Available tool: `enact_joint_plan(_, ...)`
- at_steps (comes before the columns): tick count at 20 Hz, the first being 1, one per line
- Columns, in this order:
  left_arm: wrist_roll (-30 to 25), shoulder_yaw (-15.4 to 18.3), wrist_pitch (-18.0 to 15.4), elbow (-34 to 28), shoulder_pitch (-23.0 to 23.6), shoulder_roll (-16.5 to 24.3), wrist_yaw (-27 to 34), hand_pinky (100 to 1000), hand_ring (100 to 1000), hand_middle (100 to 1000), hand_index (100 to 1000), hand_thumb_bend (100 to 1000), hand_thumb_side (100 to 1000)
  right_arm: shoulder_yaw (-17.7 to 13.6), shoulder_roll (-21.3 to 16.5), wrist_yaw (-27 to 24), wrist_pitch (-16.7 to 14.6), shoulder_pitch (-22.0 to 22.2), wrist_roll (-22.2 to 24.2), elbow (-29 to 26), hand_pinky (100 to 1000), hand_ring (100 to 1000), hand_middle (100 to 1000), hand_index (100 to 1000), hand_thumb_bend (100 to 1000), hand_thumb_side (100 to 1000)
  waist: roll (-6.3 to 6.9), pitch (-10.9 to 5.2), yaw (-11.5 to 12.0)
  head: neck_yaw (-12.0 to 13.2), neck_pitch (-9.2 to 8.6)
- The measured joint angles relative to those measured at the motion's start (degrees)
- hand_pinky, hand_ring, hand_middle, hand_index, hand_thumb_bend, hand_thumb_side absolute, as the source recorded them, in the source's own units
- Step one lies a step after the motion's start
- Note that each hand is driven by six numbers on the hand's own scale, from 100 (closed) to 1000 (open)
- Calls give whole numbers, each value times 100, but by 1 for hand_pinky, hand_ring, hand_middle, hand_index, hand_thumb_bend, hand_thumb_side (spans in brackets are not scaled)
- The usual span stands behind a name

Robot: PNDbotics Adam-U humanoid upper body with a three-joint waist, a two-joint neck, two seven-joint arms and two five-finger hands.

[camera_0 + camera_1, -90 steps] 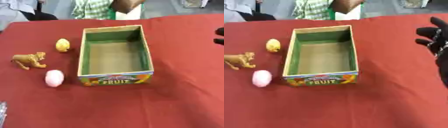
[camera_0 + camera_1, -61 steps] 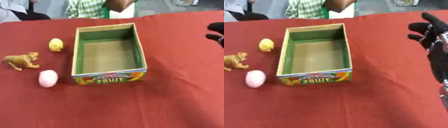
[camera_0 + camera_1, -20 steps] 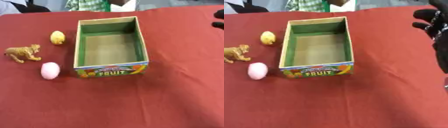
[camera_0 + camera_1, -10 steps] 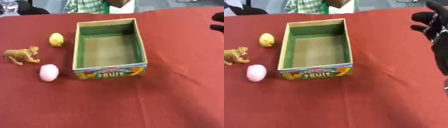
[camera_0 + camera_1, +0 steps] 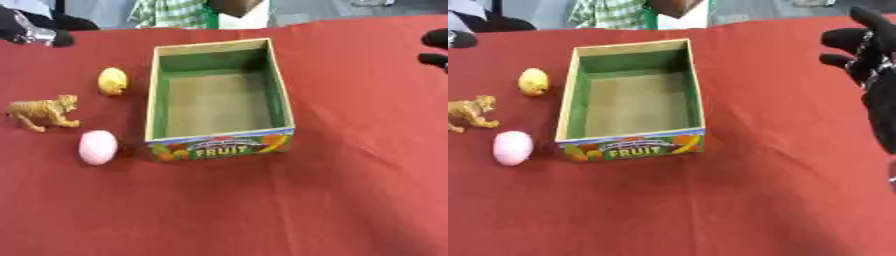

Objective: Pick up objects on the table and place them in the box.

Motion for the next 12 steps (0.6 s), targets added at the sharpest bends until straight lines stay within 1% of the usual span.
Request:
enact_joint_plan(1,-87,-30,6,32,0,0,1,755,892,894,1000,635,750,0,0,0,1,0,1,0,831,869,748,960,100,1000,2,7,-3,2,-8)
enact_joint_plan(2,-151,-61,9,67,9,0,3,755,892,894,1000,635,750,0,0,0,4,1,4,0,831,869,748,960,100,1000,6,11,-3,3,-19)
enact_joint_plan(3,-194,-88,9,98,20,0,6,757,897,899,1000,649,722,1,0,0,7,1,7,0,832,870,748,961,100,1000,12,11,-3,3,-25)
enact_joint_plan(4,-225,-115,3,123,32,1,8,757,897,899,1000,649,722,1,0,0,10,1,10,0,832,870,748,961,100,1000,16,12,-2,3,-40)
enact_joint_plan(5,-243,-140,-8,137,52,3,9,759,902,906,1000,648,689,2,0,0,13,1,13,0,832,870,748,961,100,1000,19,13,-2,3,-42)
enact_joint_plan(7,-269,-193,-40,167,116,12,15,762,910,919,1000,597,618,3,0,0,20,1,20,0,832,870,748,961,100,1000,19,15,-2,3,-43)
enact_joint_plan(10,-287,-301,-114,239,218,61,24,763,914,922,1000,589,605,14,0,0,23,1,23,0,832,870,748,961,100,1000,19,19,-2,3,-46)
enact_joint_plan(12,-289,-364,-157,300,268,74,26,765,927,934,1000,614,592,16,0,0,24,1,24,0,832,871,748,961,100,1000,19,20,-3,3,-48)
